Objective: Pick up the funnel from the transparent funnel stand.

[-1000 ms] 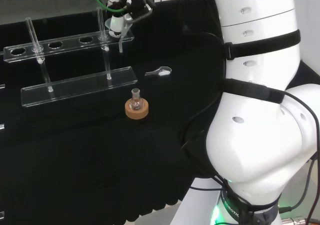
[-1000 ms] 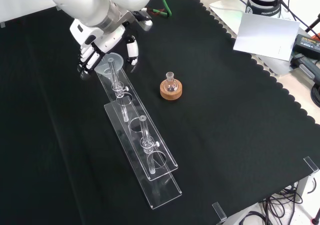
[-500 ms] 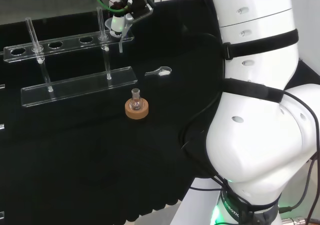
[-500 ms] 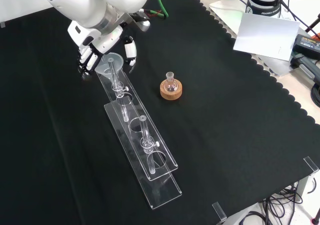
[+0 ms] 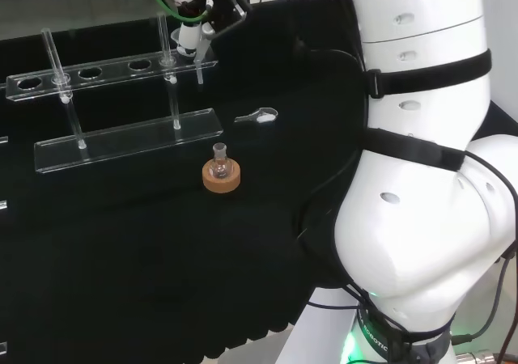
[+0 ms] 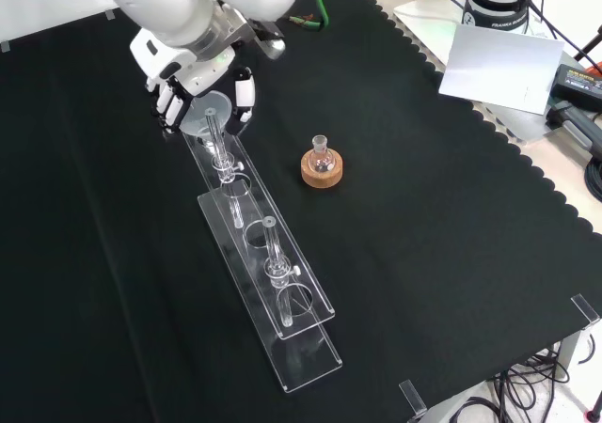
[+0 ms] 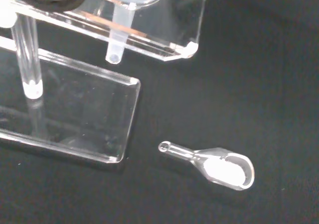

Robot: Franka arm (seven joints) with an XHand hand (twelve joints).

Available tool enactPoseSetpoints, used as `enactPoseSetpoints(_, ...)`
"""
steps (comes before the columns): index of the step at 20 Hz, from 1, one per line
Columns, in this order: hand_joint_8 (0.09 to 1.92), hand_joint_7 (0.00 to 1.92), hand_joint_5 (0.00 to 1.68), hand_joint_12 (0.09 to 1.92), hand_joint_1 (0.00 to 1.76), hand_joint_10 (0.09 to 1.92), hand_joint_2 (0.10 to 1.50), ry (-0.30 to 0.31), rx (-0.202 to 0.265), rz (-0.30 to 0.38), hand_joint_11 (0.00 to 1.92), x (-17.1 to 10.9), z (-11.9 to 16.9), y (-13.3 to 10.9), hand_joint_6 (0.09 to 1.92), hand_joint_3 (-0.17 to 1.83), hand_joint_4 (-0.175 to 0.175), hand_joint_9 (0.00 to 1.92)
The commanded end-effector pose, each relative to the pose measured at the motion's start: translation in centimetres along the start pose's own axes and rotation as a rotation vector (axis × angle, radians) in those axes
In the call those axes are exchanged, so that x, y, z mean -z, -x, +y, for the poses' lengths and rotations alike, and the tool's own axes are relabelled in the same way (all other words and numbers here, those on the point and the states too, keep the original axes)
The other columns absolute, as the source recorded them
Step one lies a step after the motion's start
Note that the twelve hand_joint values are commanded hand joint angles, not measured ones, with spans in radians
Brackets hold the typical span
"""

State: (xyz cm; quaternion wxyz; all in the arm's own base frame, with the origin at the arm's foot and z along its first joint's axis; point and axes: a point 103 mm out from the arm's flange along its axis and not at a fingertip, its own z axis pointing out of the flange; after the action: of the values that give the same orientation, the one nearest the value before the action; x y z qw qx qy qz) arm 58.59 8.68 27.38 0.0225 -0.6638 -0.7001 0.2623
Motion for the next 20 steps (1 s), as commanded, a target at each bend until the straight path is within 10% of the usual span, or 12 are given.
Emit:
enactPoseSetpoints(1, 0.62, 0.68, 0.82, 1.36, 0.84, 0.43, 0.84, 0.119, -0.061, -0.100, 0.55, 4.9, -3.2, 0.1, 0.57, 0.56, 0.051, 0.90)
enactPoseSetpoints(20, 0.63, 0.72, 0.82, 1.32, 0.85, 0.43, 0.83, 0.184, -0.165, -0.020, 0.58, 6.0, -16.4, 2.8, 0.70, 0.59, 0.056, 0.98)
